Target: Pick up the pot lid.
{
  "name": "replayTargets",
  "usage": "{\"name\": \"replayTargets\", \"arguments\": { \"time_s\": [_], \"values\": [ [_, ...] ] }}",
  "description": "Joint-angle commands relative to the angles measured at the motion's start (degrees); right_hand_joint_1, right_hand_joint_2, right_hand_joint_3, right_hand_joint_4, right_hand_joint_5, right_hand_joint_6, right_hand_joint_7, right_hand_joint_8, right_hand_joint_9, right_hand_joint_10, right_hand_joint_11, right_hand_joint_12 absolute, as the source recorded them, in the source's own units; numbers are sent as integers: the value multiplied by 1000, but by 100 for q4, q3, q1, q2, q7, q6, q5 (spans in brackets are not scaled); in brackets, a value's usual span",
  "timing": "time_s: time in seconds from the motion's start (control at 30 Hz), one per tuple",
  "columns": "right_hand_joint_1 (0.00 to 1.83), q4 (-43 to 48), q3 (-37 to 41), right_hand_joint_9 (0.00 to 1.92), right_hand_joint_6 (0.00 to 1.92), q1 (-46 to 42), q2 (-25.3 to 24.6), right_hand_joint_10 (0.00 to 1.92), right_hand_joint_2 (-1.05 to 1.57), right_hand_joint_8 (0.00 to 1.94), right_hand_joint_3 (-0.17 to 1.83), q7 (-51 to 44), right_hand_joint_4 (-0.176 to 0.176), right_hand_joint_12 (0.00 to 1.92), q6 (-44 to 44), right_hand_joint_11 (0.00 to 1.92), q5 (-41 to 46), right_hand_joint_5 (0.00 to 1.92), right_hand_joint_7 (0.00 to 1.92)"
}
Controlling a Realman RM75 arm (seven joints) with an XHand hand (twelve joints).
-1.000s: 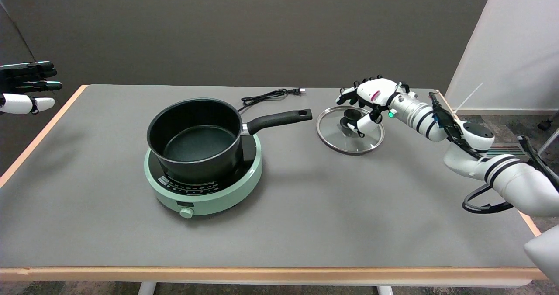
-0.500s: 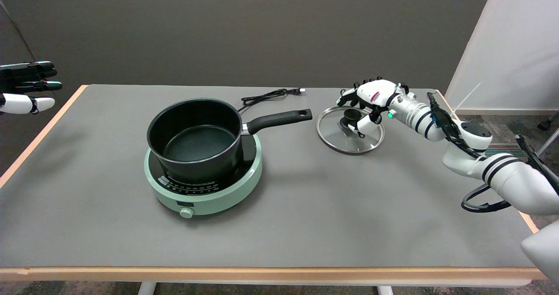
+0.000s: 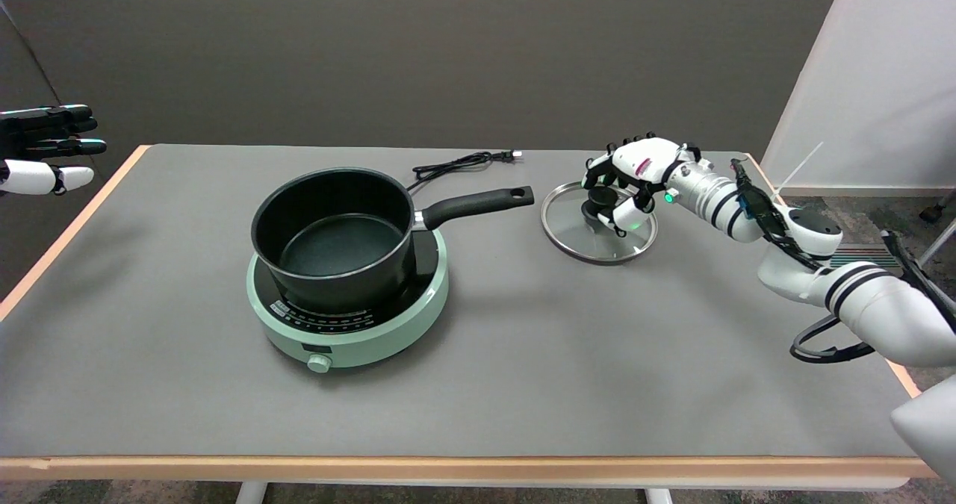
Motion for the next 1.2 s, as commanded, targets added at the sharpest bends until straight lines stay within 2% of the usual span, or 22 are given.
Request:
{"name": "replayTargets", "arguments": {
  "time_s": [0.03, 0.93, 1.2],
  "values": [
    [877, -46, -14, 767, 429, 15, 22, 773, 604, 306, 891, 16, 176, 684, -3, 442, -9, 658, 792],
    [872, -344, -264, 771, 435, 336, -90, 777, 611, 319, 888, 32, 176, 687, -1, 446, -9, 661, 803],
    [871, -366, -270, 787, 552, 348, -98, 792, 635, 392, 874, 32, 176, 677, 5, 456, -9, 693, 847]
  ]
}}
